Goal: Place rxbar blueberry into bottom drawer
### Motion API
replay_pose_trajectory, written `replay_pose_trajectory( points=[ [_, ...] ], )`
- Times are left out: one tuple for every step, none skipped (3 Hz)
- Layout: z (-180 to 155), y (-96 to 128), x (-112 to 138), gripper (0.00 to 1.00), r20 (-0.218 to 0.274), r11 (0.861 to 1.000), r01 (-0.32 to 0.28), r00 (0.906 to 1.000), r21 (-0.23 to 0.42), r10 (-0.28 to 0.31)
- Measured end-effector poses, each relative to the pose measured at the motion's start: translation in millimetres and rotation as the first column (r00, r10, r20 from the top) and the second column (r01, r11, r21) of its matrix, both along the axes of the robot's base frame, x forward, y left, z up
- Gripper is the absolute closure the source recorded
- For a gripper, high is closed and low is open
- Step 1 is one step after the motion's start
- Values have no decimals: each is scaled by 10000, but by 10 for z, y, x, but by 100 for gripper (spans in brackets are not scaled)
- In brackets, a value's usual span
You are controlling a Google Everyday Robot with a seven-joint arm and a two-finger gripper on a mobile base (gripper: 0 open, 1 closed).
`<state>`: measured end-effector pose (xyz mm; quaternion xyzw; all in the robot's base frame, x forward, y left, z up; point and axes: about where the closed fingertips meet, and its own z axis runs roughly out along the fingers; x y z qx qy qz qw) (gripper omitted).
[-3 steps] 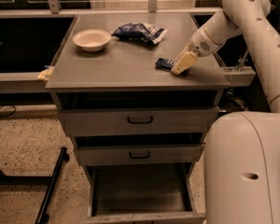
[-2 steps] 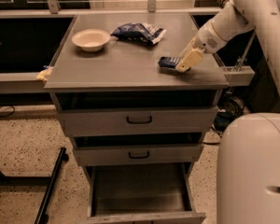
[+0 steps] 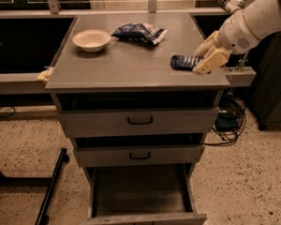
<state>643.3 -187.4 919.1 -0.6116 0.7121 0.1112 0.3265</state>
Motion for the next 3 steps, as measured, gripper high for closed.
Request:
replay_pose_trajectory(
  points=[
    [151, -72, -702, 100, 404, 9974, -653, 9970, -321, 665],
    [-136, -84, -916, 100, -225, 9958, -795, 9967, -458, 785],
    [-134, -68, -897, 100, -217, 9957, -811, 9965, -448, 801]
  ],
)
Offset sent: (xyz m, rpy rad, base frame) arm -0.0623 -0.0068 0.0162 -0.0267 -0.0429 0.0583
